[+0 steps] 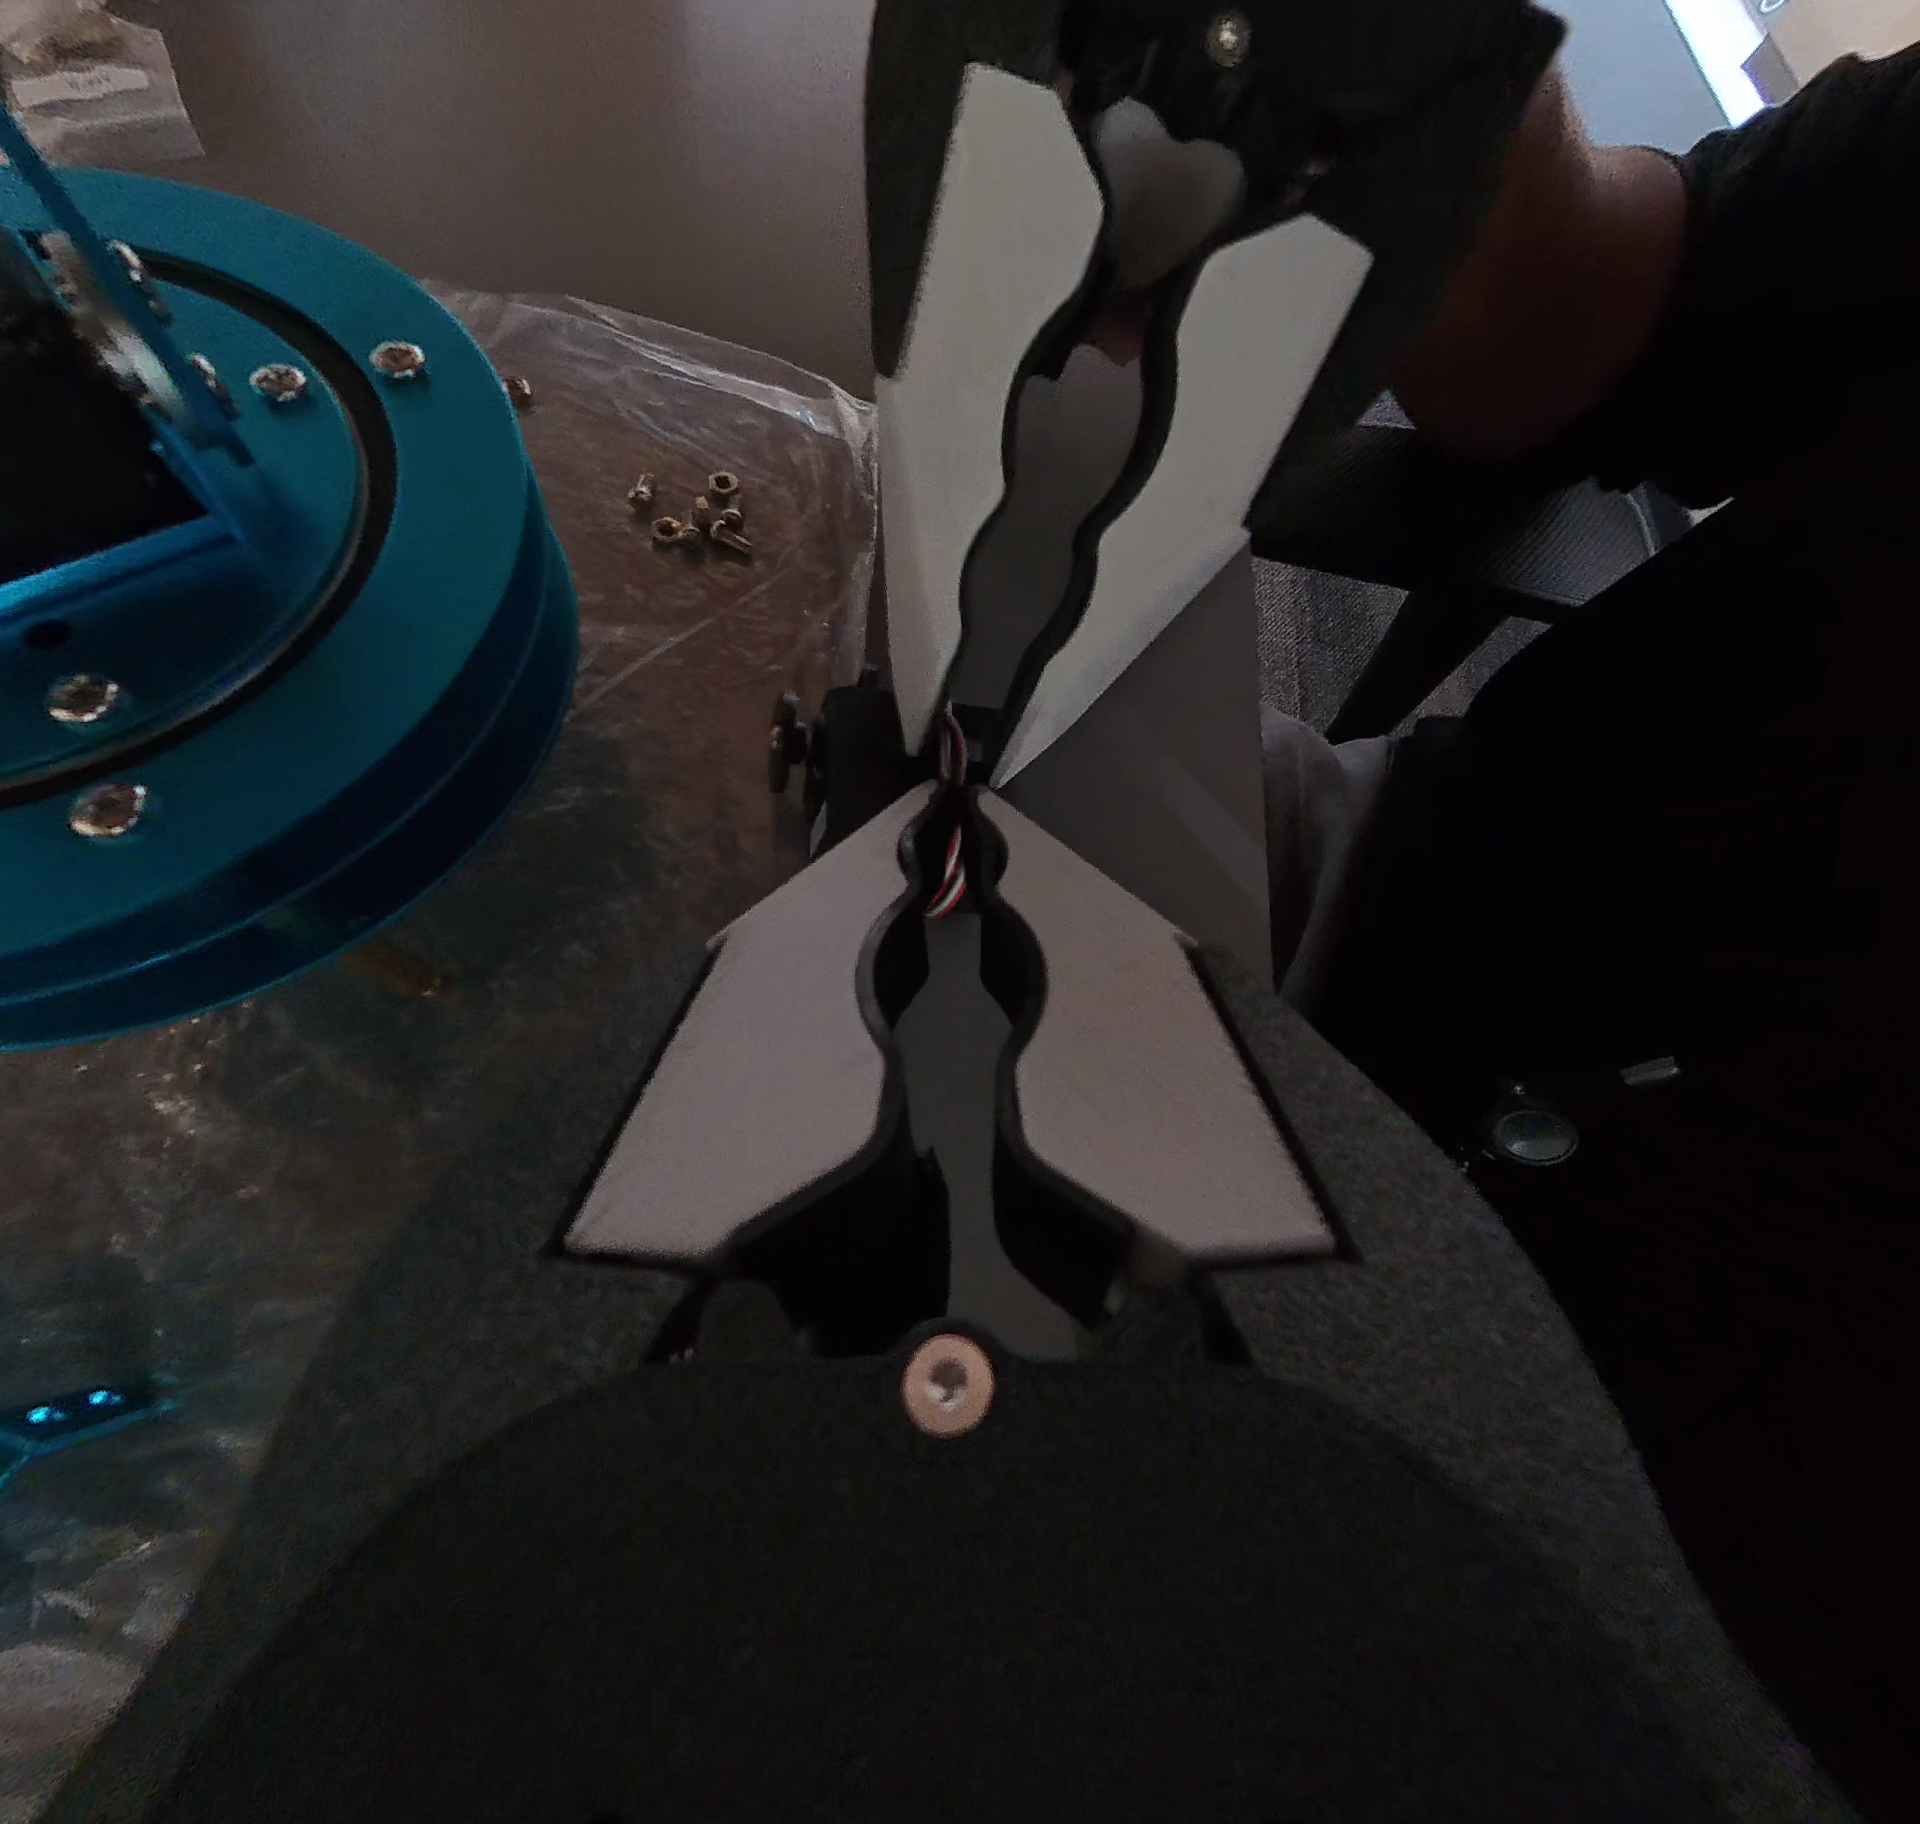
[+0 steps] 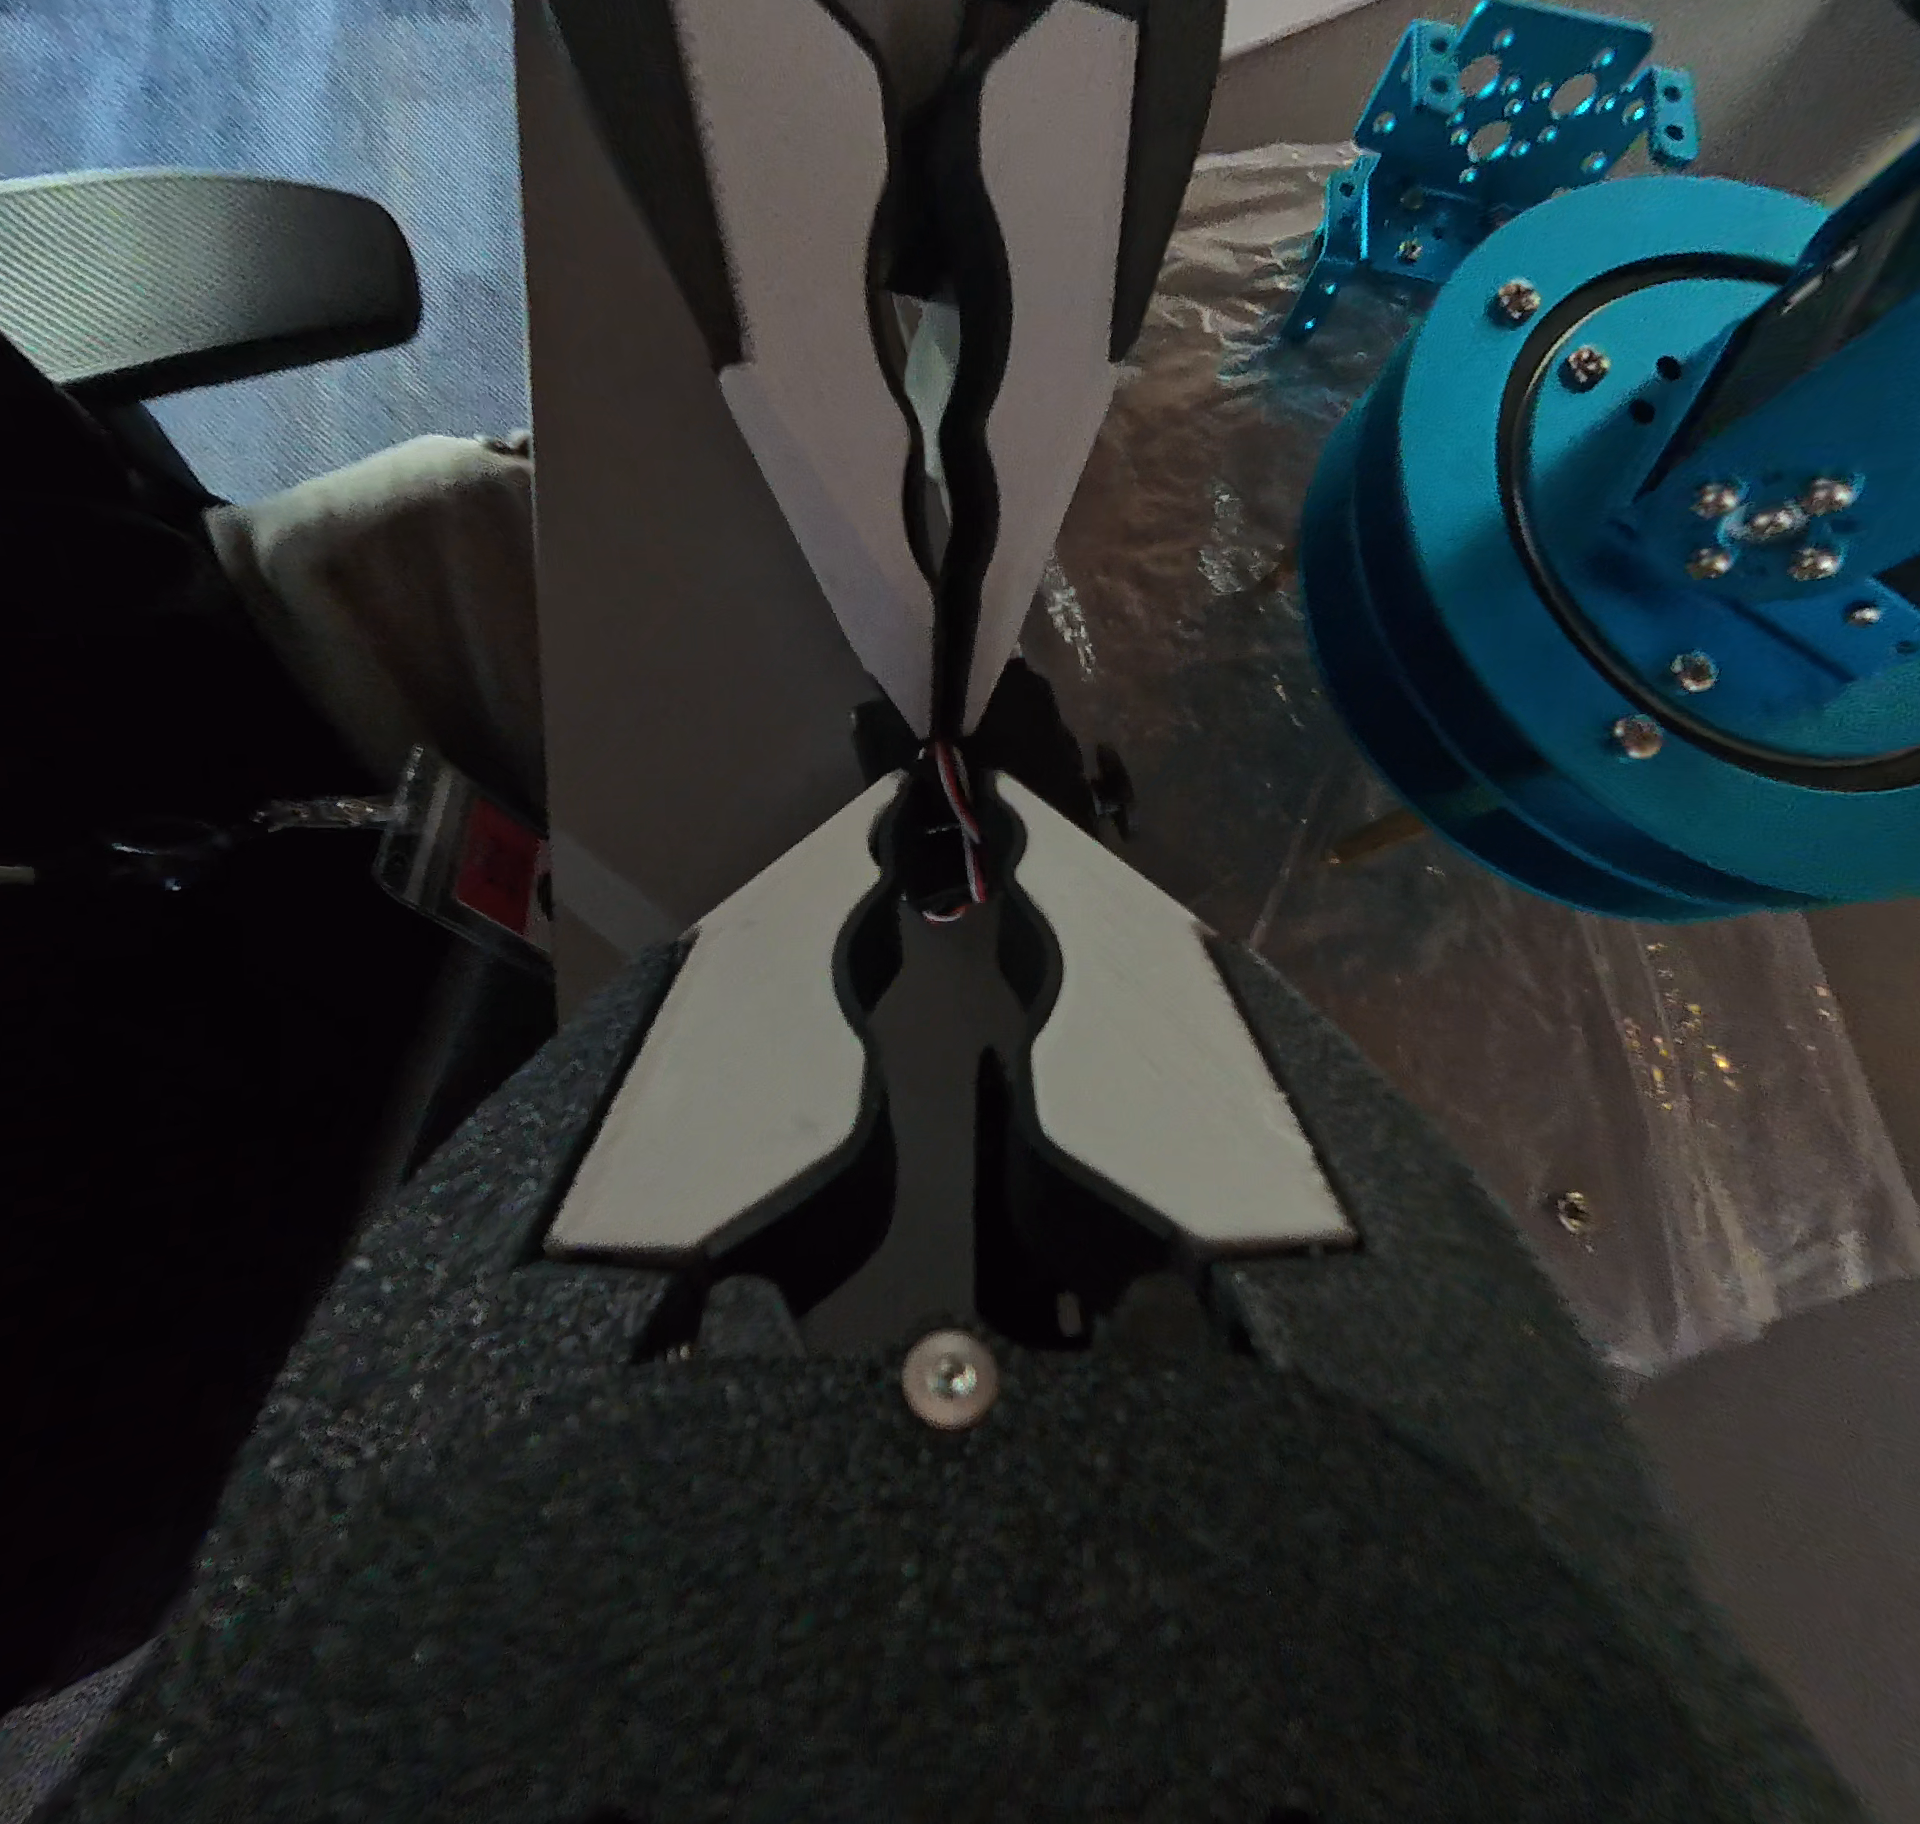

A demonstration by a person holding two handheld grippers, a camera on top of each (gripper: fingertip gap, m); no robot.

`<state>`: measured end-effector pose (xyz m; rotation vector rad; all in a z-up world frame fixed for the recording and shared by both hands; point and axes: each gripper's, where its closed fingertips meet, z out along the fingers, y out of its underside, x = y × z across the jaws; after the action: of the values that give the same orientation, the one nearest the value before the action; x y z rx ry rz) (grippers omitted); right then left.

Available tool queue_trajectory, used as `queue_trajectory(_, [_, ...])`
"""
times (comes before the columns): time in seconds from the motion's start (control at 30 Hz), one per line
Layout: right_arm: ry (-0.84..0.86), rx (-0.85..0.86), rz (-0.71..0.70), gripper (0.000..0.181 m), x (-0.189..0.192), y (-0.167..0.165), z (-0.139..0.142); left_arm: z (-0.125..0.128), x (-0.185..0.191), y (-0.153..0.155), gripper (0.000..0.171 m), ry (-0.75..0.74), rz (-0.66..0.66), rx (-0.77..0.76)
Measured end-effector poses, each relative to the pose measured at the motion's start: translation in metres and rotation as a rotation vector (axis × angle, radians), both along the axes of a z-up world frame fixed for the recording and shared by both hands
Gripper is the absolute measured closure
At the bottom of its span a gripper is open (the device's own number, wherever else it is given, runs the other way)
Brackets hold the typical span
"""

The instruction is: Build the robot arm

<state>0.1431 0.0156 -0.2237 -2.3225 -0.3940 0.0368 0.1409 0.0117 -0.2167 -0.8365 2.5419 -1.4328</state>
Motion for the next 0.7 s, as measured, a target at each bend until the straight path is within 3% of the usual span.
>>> queue_trajectory(0.2, [-0.118, -0.031, -0.092, 0.174, 0.003, 0.002, 0.0, -0.001, 0.002, 0.003, 0.171, -0.046, 0.04, 0.037])
queue_trajectory(0.3, [-0.007, -0.022, -0.171, 0.175, 0.006, 0.005, 0.001, -0.001, 0.004, 0.006, 0.171, -0.116, 0.054, 0.098])
queue_trajectory(0.4, [-0.013, -0.014, -0.197, 0.176, 0.009, 0.006, 0.002, 0.0, 0.006, 0.007, 0.171, -0.181, 0.069, 0.145])
queue_trajectory(0.7, [-0.102, 0.049, -0.168, 0.181, 0.005, 0.005, 0.004, 0.0, 0.002, 0.006, 0.171, -0.349, 0.13, 0.261])
